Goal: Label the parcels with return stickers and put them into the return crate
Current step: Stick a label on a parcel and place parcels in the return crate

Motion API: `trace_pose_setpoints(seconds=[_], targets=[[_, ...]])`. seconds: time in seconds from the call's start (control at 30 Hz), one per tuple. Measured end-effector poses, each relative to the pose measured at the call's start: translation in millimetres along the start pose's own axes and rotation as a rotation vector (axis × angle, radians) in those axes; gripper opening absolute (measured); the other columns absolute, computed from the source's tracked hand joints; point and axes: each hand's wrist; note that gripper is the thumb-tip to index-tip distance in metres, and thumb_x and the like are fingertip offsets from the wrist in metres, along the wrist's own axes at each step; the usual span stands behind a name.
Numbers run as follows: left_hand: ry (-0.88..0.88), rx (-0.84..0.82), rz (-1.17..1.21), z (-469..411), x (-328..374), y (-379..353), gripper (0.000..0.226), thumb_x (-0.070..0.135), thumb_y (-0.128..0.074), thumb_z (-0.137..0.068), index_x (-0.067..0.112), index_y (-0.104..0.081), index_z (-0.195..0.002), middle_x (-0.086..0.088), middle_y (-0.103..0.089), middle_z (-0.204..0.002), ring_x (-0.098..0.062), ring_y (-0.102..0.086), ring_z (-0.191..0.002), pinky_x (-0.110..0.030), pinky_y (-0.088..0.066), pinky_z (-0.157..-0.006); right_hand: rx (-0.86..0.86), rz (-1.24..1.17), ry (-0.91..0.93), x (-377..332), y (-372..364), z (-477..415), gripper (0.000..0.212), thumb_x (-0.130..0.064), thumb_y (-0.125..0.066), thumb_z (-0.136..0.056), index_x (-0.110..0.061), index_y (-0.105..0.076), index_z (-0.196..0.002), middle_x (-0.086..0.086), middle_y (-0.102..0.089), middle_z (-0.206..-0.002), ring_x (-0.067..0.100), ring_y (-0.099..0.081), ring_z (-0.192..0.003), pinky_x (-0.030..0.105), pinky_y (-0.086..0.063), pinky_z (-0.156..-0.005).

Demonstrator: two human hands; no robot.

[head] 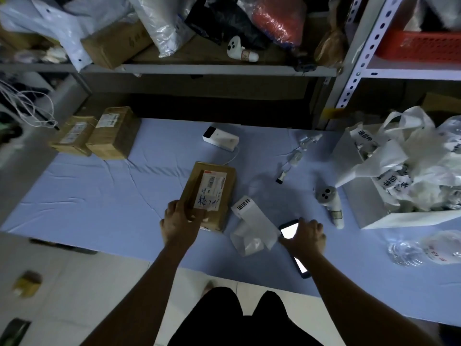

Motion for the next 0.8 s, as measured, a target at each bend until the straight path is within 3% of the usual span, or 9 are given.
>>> trace_pose_setpoints(seconds=[0.13,0.23,0.33,0.43,0.5,0.57,0.67,0.73,0.8], targets=[[-0.027,0.043,-0.015,7.5,9.3,1.5,0.051,0.049,-0.065,-0.089,0.018,-0.058,-0.13,-0.005,-0.055,-0.13,-0.032,-0.053,-0.118,-0.05,-0.041,-0.101,-0.054,-0.323,0.203,-33.0,3.3,-11.0,0.066,-0.048,-0.064,-0.09,-0.007,-0.055,-0.142,0.018,-0.06,-0.135,0.039,-0.051,-0.128,0.047,-0.044,-0.103],[-0.065,0.024,-0.034,10.5,21.7,0.0,0.046,0.046,-0.068,-0.086,0.021,-0.063,-0.125,-0.003,-0.058,-0.131,-0.03,-0.055,-0.119,-0.05,-0.043,-0.104,-0.088,-0.644,0.224,-66.2,7.7,-14.8,0.052,-0.038,-0.046,-0.096,-0.008,-0.065,-0.133,0.016,-0.069,-0.126,0.035,-0.062,-0.118,0.039,-0.047,-0.101],[-0.114,-0.044,0.218,7.3,35.2,-3.4,0.039,0.033,-0.073,-0.083,0.024,-0.065,-0.12,0.001,-0.065,-0.127,-0.027,-0.061,-0.118,-0.043,-0.055,-0.096,-0.166,-0.837,0.141,-94.3,26.7,-14.9,0.033,-0.023,-0.045,-0.104,-0.009,-0.068,-0.122,0.014,-0.068,-0.112,0.028,-0.063,-0.098,0.038,-0.051,-0.091],[-0.162,-0.106,0.23,0.6,40.1,-14.4,0.038,0.017,-0.075,-0.088,0.016,-0.065,-0.124,0.005,-0.064,-0.128,-0.021,-0.059,-0.123,-0.033,-0.054,-0.097,-0.171,-1.007,0.053,-106.7,33.5,-24.2,0.025,-0.03,-0.054,-0.101,-0.013,-0.072,-0.106,0.009,-0.071,-0.096,0.021,-0.067,-0.083,0.033,-0.054,-0.073],[-0.224,-0.093,0.216,-4.6,38.6,-23.7,0.033,0.01,-0.074,-0.089,0.014,-0.067,-0.121,0.007,-0.068,-0.124,-0.021,-0.061,-0.121,-0.035,-0.055,-0.098,-0.211,-0.968,0.067,-110.3,30.5,-31.9,0.034,-0.049,-0.065,-0.092,-0.021,-0.069,-0.11,0.007,-0.074,-0.101,0.022,-0.071,-0.09,0.037,-0.057,-0.081],[-0.275,-0.123,0.195,-9.0,43.7,-27.4,0.022,0.016,-0.068,-0.094,0.012,-0.07,-0.115,0.005,-0.066,-0.12,-0.017,-0.059,-0.117,-0.03,-0.048,-0.101,-0.267,-0.828,0.066,-113.0,24.3,-39.5,0.06,-0.059,-0.076,-0.078,-0.018,-0.066,-0.121,0.008,-0.075,-0.106,0.02,-0.073,-0.091,0.037,-0.06,-0.085],[-0.323,-0.152,0.215,-15.1,49.7,-31.3,0.022,0.024,-0.064,-0.094,0.006,-0.073,-0.102,-0.01,-0.069,-0.112,-0.027,-0.065,-0.105,-0.024,-0.048,-0.09,-0.287,-0.573,0.082,-116.5,14.6,-44.2,0.06,-0.047,-0.086,-0.073,-0.007,-0.071,-0.114,0.009,-0.071,-0.112,0.022,-0.07,-0.102,0.029,-0.055,-0.088],[-0.378,-0.161,0.235,-22.2,51.5,-31.8,0.016,0.023,-0.066,-0.092,0.009,-0.074,-0.096,-0.004,-0.069,-0.103,-0.022,-0.065,-0.093,-0.021,-0.049,-0.081,-0.296,-0.485,0.056,-114.7,11.5,-41.7,0.06,-0.035,-0.088,-0.075,-0.008,-0.067,-0.125,0.008,-0.064,-0.124,0.024,-0.063,-0.114,0.022,-0.045,-0.081],[-0.457,-0.177,0.248,-28.2,50.2,-34.5,0.012,0.021,-0.069,-0.091,0.011,-0.074,-0.094,0.0,-0.068,-0.102,-0.016,-0.063,-0.09,-0.021,-0.049,-0.079,-0.299,-0.536,0.041,-111.8,9.3,-37.8,0.055,-0.028,-0.089,-0.076,-0.012,-0.069,-0.125,0.007,-0.067,-0.119,0.02,-0.066,-0.104,0.021,-0.044,-0.074]])
Point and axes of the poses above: each hand's wrist, its own z-axis away from the middle knuckle, its own y-axis out of the back of the hand, x = y × z
